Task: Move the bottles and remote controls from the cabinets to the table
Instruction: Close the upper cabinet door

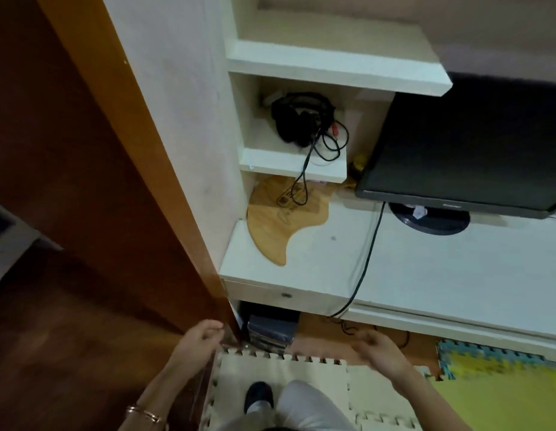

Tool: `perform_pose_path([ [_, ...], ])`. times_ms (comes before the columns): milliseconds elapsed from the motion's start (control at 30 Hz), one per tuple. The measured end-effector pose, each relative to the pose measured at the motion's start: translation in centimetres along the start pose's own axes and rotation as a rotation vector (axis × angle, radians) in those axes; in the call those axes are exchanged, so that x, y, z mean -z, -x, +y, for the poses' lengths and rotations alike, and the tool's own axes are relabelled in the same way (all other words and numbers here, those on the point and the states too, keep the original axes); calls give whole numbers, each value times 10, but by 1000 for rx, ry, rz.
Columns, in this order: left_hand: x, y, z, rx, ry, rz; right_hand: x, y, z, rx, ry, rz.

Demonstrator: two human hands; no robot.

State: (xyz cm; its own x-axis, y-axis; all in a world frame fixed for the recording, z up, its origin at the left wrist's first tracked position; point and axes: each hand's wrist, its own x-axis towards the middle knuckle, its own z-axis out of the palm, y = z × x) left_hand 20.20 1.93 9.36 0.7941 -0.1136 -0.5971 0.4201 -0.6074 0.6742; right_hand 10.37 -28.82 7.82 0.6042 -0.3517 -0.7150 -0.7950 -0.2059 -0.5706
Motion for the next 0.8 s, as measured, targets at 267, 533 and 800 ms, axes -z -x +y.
perform_pose_path([
  [267, 41, 43, 180, -553, 210, 115, 83, 62, -191, 663, 18, 85],
  [533, 133, 149, 352, -1297, 345, 563, 155, 192, -351, 1456, 110, 427],
  [800, 210, 208, 461, -1536, 449, 919, 182, 297, -474, 1879, 54, 745],
])
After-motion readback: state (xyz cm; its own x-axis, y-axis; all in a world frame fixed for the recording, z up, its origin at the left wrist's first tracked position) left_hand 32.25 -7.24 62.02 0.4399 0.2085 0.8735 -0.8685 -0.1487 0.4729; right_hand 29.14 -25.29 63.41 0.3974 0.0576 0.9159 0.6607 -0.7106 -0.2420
